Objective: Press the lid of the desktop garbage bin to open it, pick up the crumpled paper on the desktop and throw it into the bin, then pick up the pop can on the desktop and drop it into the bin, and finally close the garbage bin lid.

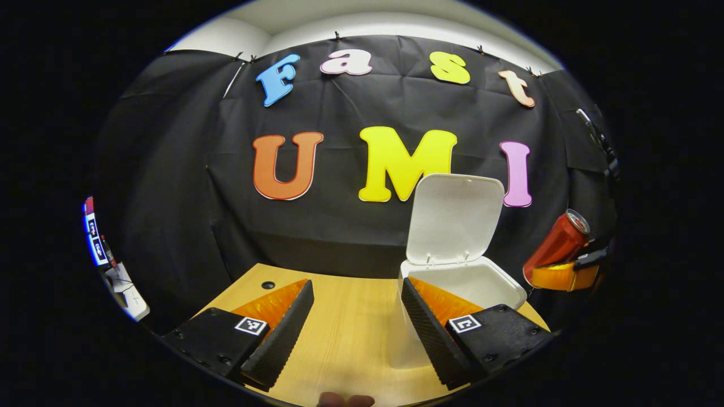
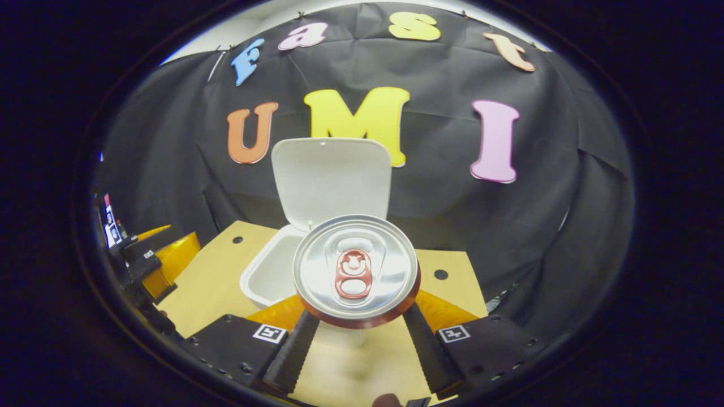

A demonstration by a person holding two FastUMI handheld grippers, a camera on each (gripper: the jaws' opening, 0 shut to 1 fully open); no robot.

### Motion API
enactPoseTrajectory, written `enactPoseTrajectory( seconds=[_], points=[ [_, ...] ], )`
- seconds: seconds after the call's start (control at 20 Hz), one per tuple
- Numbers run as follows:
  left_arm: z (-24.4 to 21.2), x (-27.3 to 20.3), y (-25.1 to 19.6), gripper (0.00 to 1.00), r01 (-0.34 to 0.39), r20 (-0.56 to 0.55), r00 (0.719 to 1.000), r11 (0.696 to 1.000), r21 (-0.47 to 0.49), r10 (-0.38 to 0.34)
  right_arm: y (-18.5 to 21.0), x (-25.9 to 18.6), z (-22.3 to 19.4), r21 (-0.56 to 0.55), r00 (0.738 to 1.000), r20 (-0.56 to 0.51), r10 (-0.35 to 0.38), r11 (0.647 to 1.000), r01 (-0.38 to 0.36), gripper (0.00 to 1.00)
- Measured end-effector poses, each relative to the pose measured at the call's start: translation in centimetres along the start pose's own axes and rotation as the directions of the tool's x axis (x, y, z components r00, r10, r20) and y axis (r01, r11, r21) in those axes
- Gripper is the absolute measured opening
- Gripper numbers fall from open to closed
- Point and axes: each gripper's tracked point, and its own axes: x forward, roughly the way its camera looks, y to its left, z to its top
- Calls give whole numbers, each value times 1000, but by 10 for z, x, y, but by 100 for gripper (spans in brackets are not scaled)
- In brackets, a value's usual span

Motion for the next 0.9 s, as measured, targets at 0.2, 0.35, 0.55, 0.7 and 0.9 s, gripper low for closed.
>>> enactPoseTrajectory(
  seconds=[0.2,0.35,0.55,0.7,0.9],
  points=[
    [-8,-22,19,100,-65,-30,997,997,-44,64,28,45,1,-14,998,-57,37,999,-38,82],
    [-10,-36,39,100,-126,-36,992,991,-46,124,39,68,3,2,995,-92,48,999,-48,82],
    [-13,-45,63,100,-200,-48,979,978,-50,198,48,83,-2,4,990,-127,61,998,-61,82],
    [-16,-48,66,100,-223,-57,974,973,-57,220,48,88,-5,7,988,-139,61,998,-60,82],
    [-18,-48,62,100,-228,-69,972,973,-47,225,41,93,-6,19,987,-152,48,999,-46,82]
  ],
)
